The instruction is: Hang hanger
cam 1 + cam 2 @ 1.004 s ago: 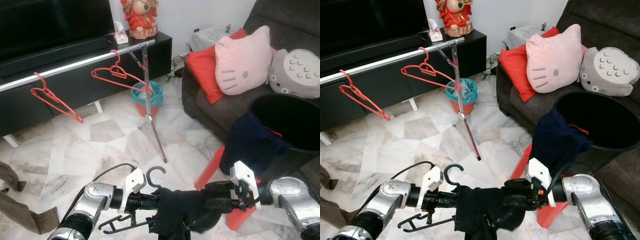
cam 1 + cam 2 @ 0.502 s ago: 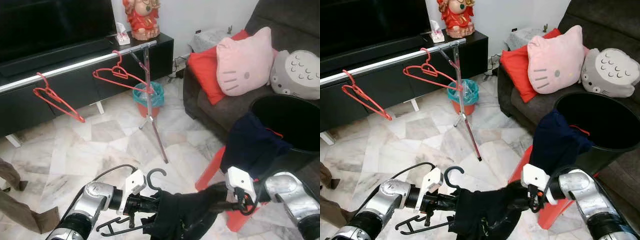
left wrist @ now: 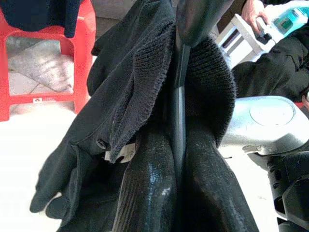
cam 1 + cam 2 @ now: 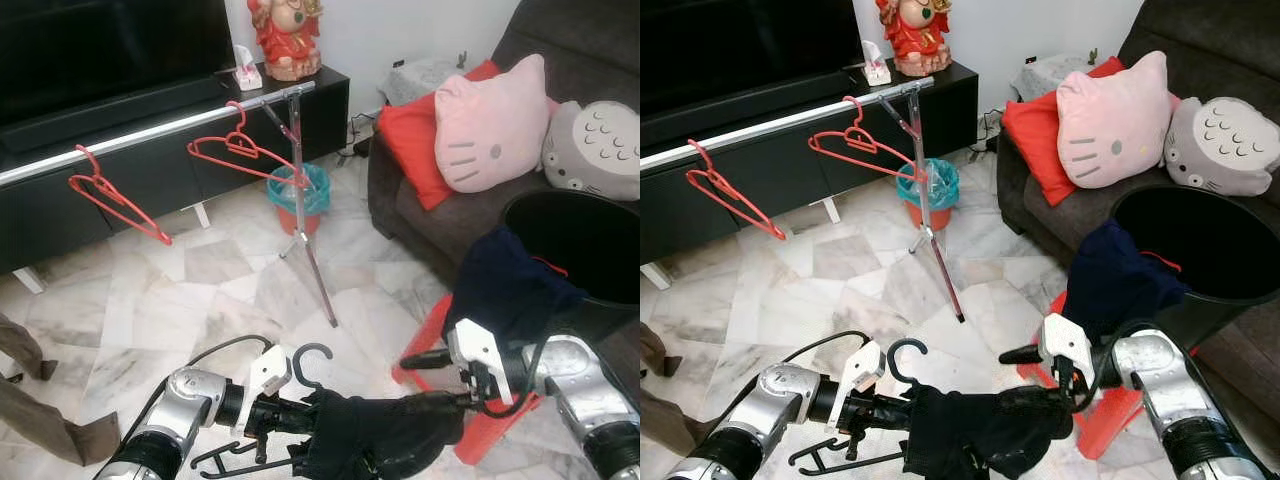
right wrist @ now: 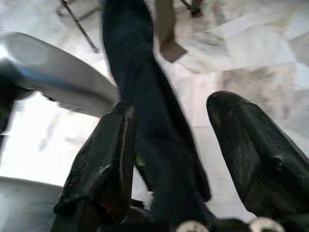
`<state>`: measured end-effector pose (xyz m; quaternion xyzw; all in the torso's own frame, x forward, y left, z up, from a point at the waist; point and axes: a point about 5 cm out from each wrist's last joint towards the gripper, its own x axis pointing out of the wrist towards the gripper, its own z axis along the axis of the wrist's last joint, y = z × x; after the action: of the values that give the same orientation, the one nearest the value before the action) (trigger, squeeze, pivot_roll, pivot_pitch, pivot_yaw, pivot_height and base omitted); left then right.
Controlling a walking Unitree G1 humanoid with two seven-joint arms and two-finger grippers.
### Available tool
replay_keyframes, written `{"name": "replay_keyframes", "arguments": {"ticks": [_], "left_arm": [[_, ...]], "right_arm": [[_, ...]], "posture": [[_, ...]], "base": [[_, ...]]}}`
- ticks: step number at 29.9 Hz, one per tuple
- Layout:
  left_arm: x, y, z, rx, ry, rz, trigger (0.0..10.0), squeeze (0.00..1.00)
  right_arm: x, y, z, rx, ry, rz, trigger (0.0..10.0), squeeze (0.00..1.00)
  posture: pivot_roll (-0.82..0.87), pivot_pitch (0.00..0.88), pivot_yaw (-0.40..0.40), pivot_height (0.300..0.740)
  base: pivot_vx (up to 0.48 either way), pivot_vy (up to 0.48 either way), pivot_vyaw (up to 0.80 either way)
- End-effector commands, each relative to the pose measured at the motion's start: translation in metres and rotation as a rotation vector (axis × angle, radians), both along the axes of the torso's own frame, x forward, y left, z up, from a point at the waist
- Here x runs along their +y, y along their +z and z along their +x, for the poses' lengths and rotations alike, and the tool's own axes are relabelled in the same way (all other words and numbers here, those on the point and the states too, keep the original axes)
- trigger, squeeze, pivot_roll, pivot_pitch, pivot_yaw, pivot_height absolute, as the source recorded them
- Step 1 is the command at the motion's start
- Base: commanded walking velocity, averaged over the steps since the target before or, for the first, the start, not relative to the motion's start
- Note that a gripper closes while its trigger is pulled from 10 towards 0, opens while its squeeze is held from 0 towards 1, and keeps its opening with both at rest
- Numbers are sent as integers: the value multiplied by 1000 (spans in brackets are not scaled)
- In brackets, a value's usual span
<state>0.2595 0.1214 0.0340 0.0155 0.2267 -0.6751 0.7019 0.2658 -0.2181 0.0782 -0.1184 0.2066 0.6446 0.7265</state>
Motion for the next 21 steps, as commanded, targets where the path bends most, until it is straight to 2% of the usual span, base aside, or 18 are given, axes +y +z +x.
{"name": "replay_keyframes", "arguments": {"ticks": [1, 7, 9, 15, 21], "left_arm": [[0, 5, 1, -10, -14, -27, 10000, 0], [1, 5, 1, -9, -11, -24, 10000, 0], [1, 6, 1, -9, -11, -24, 10000, 0], [0, 8, 0, -16, -29, -26, 10000, 0], [0, 12, 1, -31, -49, -27, 10000, 0]], "right_arm": [[1, 4, -3, 34, 37, 33, 10000, 0], [3, 2, -5, 53, 71, 18, 10000, 0], [4, -4, -3, 44, 62, -19, 10000, 0], [10, -11, 1, 19, 41, -47, 10000, 0], [15, -12, 1, 30, 53, -27, 10000, 0]], "posture": [[-66, 17, 34, 740], [-65, 20, 33, 740], [-61, 21, 30, 740], [-55, 24, 29, 740], [-53, 26, 27, 740]], "base": [[0, 0, 0], [0, 0, 0], [0, 0, 0], [0, 0, 0], [0, 0, 0]]}}
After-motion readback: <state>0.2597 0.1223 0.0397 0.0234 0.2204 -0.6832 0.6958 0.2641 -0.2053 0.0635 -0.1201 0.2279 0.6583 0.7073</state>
